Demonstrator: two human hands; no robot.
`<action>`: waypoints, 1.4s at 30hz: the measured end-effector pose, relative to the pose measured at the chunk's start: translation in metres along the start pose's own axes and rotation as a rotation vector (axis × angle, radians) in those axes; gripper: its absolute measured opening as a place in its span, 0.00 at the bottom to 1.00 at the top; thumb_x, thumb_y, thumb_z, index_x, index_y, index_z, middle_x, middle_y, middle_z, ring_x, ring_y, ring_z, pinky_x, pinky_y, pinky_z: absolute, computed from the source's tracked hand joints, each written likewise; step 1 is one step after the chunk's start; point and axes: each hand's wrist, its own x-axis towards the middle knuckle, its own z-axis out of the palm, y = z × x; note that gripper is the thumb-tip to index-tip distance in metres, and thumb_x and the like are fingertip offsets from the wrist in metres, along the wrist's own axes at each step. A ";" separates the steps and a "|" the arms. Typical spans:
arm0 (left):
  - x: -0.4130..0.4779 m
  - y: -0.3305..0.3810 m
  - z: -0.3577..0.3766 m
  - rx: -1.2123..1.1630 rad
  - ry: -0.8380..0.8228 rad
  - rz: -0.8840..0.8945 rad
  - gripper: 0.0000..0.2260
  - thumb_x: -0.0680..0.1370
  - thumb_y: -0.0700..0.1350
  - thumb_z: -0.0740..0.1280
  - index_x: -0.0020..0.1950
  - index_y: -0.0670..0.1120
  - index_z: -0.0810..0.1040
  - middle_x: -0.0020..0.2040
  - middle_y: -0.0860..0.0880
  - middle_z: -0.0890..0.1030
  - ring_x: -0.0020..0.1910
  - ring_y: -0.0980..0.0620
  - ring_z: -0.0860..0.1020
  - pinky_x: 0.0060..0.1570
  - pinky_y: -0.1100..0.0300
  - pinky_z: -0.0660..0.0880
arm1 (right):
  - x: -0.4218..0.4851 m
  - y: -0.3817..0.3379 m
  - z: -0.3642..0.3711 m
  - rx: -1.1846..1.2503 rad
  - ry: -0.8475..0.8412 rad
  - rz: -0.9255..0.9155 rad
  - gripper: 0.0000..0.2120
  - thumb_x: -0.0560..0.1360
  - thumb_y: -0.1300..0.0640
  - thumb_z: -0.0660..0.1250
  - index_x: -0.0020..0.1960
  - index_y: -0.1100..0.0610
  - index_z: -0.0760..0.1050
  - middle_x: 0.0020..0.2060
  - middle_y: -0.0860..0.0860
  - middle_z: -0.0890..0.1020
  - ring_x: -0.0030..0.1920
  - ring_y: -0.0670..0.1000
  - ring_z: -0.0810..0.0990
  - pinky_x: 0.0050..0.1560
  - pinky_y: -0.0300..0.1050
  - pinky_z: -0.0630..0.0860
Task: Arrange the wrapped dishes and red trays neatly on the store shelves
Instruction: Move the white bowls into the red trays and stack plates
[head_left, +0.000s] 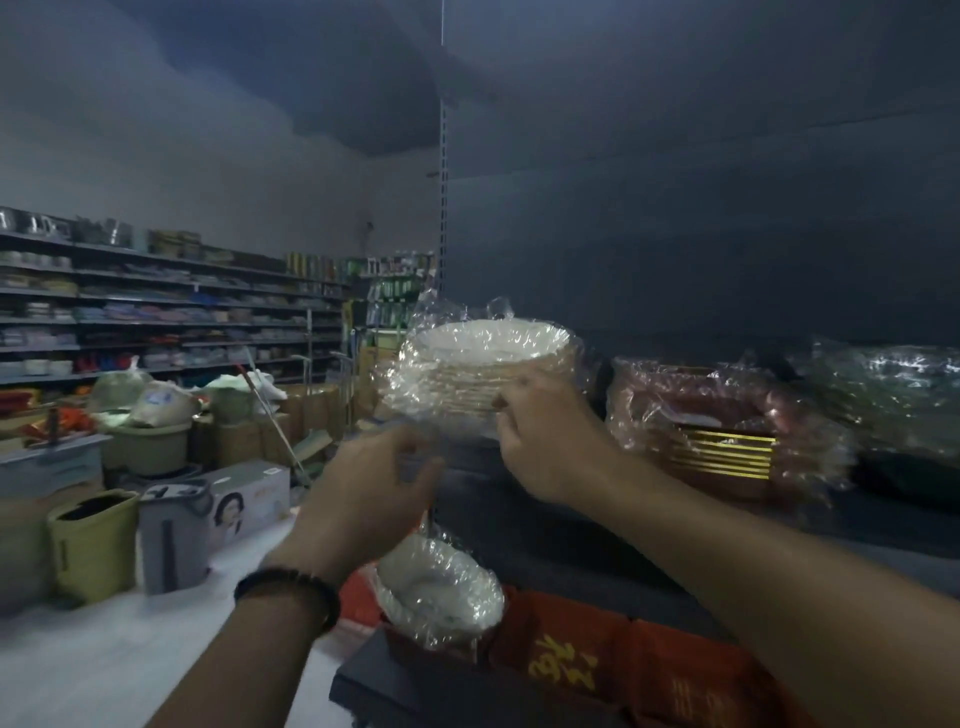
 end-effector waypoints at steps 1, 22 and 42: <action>-0.016 -0.007 0.008 -0.011 -0.011 -0.026 0.13 0.80 0.61 0.66 0.61 0.58 0.81 0.55 0.58 0.82 0.55 0.55 0.82 0.57 0.49 0.82 | -0.016 -0.004 0.007 0.043 -0.011 -0.022 0.11 0.80 0.54 0.60 0.56 0.55 0.79 0.55 0.51 0.77 0.58 0.53 0.74 0.62 0.54 0.76; -0.153 -0.116 0.177 -0.066 -0.236 -0.488 0.10 0.77 0.59 0.67 0.53 0.59 0.84 0.49 0.64 0.85 0.49 0.63 0.82 0.54 0.55 0.82 | -0.165 0.030 0.259 0.155 -0.486 0.355 0.33 0.79 0.47 0.68 0.79 0.42 0.58 0.75 0.50 0.71 0.73 0.53 0.74 0.68 0.50 0.75; -0.146 -0.118 0.202 -0.172 -0.223 -0.457 0.06 0.81 0.52 0.70 0.57 0.57 0.84 0.54 0.61 0.84 0.53 0.62 0.81 0.59 0.56 0.81 | -0.117 0.013 0.333 0.022 -0.373 0.473 0.17 0.84 0.42 0.63 0.71 0.44 0.73 0.66 0.54 0.73 0.60 0.54 0.81 0.46 0.42 0.71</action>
